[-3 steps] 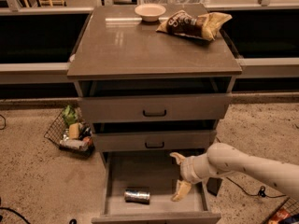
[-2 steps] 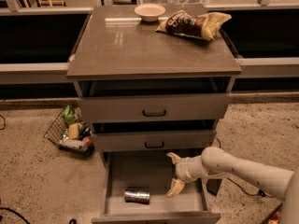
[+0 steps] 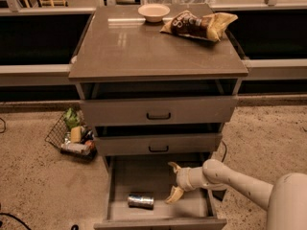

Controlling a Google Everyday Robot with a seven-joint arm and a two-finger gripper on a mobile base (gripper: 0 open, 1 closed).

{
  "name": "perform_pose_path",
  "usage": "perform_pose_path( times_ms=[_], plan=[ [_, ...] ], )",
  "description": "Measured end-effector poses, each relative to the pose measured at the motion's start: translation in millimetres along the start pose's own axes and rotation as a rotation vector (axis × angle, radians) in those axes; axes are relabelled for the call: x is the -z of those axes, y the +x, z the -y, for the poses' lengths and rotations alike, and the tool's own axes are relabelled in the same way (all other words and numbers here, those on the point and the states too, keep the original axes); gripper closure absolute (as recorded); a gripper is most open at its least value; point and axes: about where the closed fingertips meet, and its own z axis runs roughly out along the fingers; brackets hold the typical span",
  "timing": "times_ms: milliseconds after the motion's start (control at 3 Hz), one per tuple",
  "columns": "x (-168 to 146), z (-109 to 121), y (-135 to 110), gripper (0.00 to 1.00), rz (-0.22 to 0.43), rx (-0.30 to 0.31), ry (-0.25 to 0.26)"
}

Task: Pick redbull can from bottom drawer and place on counter

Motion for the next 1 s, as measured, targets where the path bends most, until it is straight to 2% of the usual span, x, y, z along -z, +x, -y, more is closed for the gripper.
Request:
perform_pose_path(
  times_ms=[333,1000],
  plan=[
    [-12,1,4,0.00,0.006,-0.003,-0.010],
    [-96,0,16,0.00,0.003,0.055,-0.073]
  ],
)
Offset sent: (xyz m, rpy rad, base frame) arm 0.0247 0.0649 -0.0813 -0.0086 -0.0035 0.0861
